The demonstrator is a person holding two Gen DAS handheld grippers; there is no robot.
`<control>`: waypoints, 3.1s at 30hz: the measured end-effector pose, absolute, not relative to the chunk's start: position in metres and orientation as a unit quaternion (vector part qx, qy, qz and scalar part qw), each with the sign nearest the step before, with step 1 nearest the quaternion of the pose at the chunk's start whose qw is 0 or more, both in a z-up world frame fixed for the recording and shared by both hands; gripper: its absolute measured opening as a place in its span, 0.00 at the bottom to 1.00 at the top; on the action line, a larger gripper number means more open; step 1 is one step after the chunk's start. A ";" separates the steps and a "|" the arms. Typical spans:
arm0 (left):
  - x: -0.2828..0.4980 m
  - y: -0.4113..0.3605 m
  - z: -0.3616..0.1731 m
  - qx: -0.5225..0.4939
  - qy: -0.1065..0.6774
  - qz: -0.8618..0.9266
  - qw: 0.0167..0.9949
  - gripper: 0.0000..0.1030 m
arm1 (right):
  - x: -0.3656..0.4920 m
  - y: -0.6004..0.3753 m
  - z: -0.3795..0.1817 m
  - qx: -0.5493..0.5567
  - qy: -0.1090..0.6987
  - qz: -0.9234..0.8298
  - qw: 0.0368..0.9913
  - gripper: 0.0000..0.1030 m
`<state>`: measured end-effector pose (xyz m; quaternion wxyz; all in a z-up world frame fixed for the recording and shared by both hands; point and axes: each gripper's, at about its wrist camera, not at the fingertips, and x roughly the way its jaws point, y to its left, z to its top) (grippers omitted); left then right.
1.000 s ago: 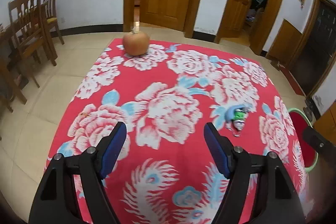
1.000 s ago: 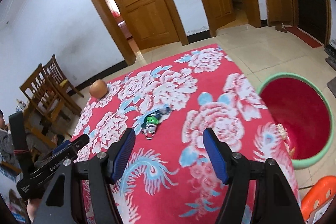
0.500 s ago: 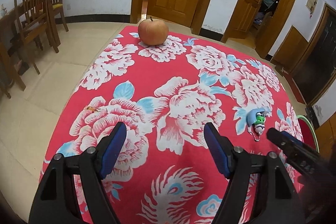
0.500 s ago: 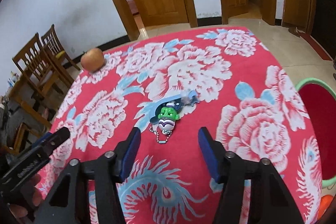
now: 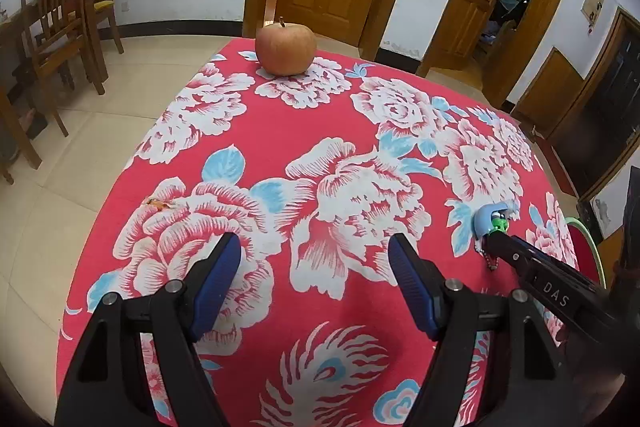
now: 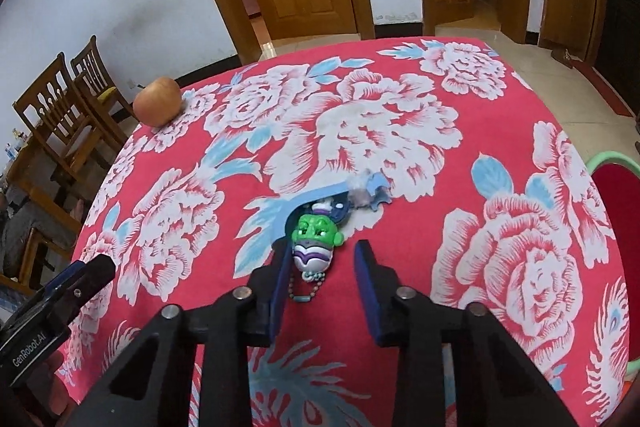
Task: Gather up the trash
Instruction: 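Grasp the green toy keychain with the right tool, then grasp the blue plastic clip with the left tool while the right tool holds the toy, then carry the toy and clip over the red basin and open both tools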
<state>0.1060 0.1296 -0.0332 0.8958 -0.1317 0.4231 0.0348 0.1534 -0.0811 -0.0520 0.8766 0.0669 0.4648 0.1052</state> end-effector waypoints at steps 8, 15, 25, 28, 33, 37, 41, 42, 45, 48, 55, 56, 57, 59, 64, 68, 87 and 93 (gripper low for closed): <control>0.105 0.125 -0.031 -0.124 0.426 0.035 0.896 0.73 | 0.143 -0.090 -0.047 0.086 0.458 0.119 0.877 0.22; 0.106 0.115 -0.028 -0.115 0.429 0.027 0.896 0.73 | 0.123 -0.118 -0.028 0.112 0.433 0.116 0.887 0.22; 0.114 0.080 -0.017 -0.078 0.430 -0.008 0.900 0.73 | 0.088 -0.175 -0.003 0.160 0.395 0.088 0.900 0.22; 0.119 0.065 -0.015 -0.063 0.430 -0.022 0.900 0.73 | 0.078 -0.192 0.003 0.170 0.384 0.077 0.904 0.22; 0.129 0.039 -0.012 -0.039 0.431 -0.048 0.900 0.73 | 0.066 -0.218 0.007 0.186 0.373 0.059 0.907 0.22; 0.139 0.016 -0.013 -0.018 0.434 -0.072 0.898 0.73 | 0.058 -0.238 0.007 0.200 0.369 0.046 0.907 0.22; 0.147 0.000 -0.017 -0.002 0.436 -0.087 0.896 0.73 | 0.052 -0.255 0.006 0.212 0.364 0.032 0.906 0.22; 0.150 -0.005 -0.019 0.001 0.438 -0.091 0.894 0.73 | 0.051 -0.257 0.006 0.214 0.363 0.030 0.906 0.22; 0.156 -0.014 -0.024 0.007 0.444 -0.099 0.891 0.73 | 0.048 -0.267 0.006 0.220 0.359 0.023 0.907 0.22; 0.162 -0.022 -0.030 0.017 0.448 -0.111 0.887 0.65 | 0.044 -0.274 0.006 0.224 0.357 0.017 0.907 0.22; 0.179 -0.036 -0.044 0.030 0.470 -0.126 0.873 0.39 | 0.040 -0.287 0.005 0.233 0.355 0.005 0.905 0.22; 0.181 -0.037 -0.046 0.033 0.471 -0.127 0.873 0.38 | 0.040 -0.289 0.005 0.235 0.354 0.004 0.905 0.22; 0.182 -0.038 -0.047 0.035 0.471 -0.126 0.872 0.32 | 0.039 -0.290 0.005 0.235 0.354 0.003 0.905 0.22; 0.183 -0.038 -0.050 0.033 0.474 -0.126 0.871 0.22 | 0.039 -0.292 0.004 0.236 0.354 -0.001 0.905 0.22; 0.179 -0.036 -0.050 0.024 0.471 -0.126 0.873 0.13 | 0.037 -0.302 0.002 0.243 0.353 -0.011 0.903 0.22; 0.173 -0.038 -0.049 0.015 0.471 -0.131 0.872 0.13 | 0.035 -0.312 0.001 0.249 0.349 -0.024 0.903 0.22; 0.143 -0.119 -0.004 0.002 0.441 -0.219 0.870 0.13 | 0.023 -0.370 -0.015 0.286 0.344 -0.100 0.889 0.27; 0.138 -0.161 0.000 0.021 0.435 -0.247 0.866 0.13 | 0.010 -0.382 -0.006 0.289 0.321 -0.122 0.894 0.42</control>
